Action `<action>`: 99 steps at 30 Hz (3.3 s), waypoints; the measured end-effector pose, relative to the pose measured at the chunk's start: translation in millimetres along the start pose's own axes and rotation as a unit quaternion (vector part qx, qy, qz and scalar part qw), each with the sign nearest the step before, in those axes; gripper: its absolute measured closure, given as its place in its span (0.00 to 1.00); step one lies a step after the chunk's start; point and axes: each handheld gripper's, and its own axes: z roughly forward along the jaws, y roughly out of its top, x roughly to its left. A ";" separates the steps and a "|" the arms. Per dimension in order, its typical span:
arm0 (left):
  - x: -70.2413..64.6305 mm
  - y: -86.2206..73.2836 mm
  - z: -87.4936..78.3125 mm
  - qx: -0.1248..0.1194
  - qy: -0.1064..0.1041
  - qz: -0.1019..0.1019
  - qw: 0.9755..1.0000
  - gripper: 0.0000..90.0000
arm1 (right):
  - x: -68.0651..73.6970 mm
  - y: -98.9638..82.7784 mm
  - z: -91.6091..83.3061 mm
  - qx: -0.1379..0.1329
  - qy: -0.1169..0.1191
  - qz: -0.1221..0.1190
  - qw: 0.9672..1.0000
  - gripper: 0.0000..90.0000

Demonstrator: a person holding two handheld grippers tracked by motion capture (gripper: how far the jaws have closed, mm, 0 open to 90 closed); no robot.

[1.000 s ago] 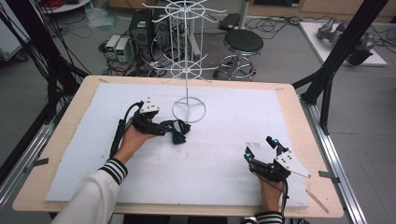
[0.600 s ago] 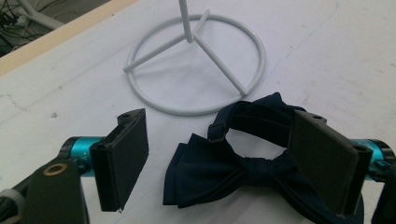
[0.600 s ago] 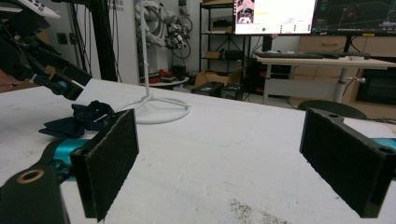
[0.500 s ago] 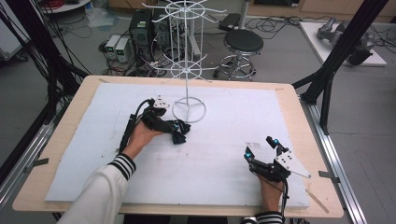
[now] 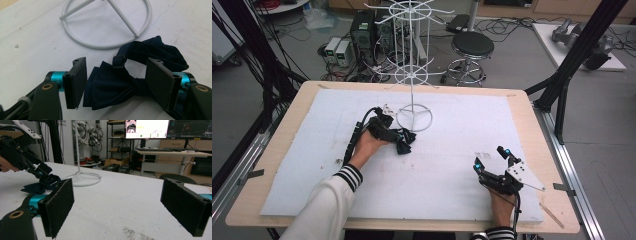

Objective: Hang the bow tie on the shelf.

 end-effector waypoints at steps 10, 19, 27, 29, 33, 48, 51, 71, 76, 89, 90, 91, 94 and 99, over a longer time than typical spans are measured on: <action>-2.6 0.9 4.0 0.006 0.005 -0.007 1.000 0.53 | 0.1 0.1 0.0 -0.001 0.000 0.002 1.000 0.12; -2.9 0.3 6.7 0.014 -0.001 -0.018 1.000 0.71 | 0.1 0.1 -0.2 -0.001 0.000 0.002 1.000 0.12; -5.1 0.5 7.8 0.015 0.003 -0.017 1.000 0.84 | 0.1 -0.1 -0.4 -0.001 0.000 0.002 1.000 0.12; -5.6 0.2 7.3 0.013 0.005 -0.015 1.000 0.88 | 0.2 -0.1 -0.4 -0.001 0.000 0.003 1.000 0.12; -6.0 -1.8 5.0 0.006 0.006 -0.012 1.000 0.90 | 0.3 -0.1 -0.4 -0.001 0.000 0.003 1.000 0.12; -6.3 -5.3 -11.0 -0.045 -0.010 -0.017 0.999 0.93 | 0.1 -0.1 -0.3 -0.002 0.000 0.001 1.000 0.12; -7.1 -8.7 -14.8 -0.056 -0.007 -0.016 0.998 0.93 | 0.2 -0.1 -0.4 -0.002 0.001 0.002 1.000 0.12; 1.8 -12.6 -65.3 -0.180 0.019 -0.005 0.983 0.94 | 0.4 0.0 -0.3 -0.002 0.000 0.003 1.000 0.12; 4.7 -13.4 -75.1 -0.197 0.019 -0.009 0.980 0.94 | 0.1 -0.1 -0.2 -0.002 0.000 0.000 1.000 0.12; 13.8 -9.1 -102.3 -0.236 0.025 -0.020 0.971 0.94 | 0.1 -0.1 -0.2 -0.002 -0.001 -0.001 1.000 0.12; 15.0 -8.9 -104.2 -0.237 0.027 -0.021 0.971 0.94 | 0.2 -0.1 -0.1 -0.002 -0.001 0.000 1.000 0.12; 15.9 -8.5 -106.7 -0.238 0.029 -0.020 0.971 0.94 | 0.2 -0.1 -0.3 -0.001 -0.001 0.001 1.000 0.12; 17.0 -7.0 -111.9 -0.244 0.030 -0.021 0.969 0.94 | 0.2 -0.1 -0.4 0.000 -0.001 0.000 1.000 0.12; 15.1 -0.7 -121.5 -0.258 0.030 -0.013 0.965 0.94 | 0.2 -0.1 -0.3 -0.001 -0.001 0.000 1.000 0.12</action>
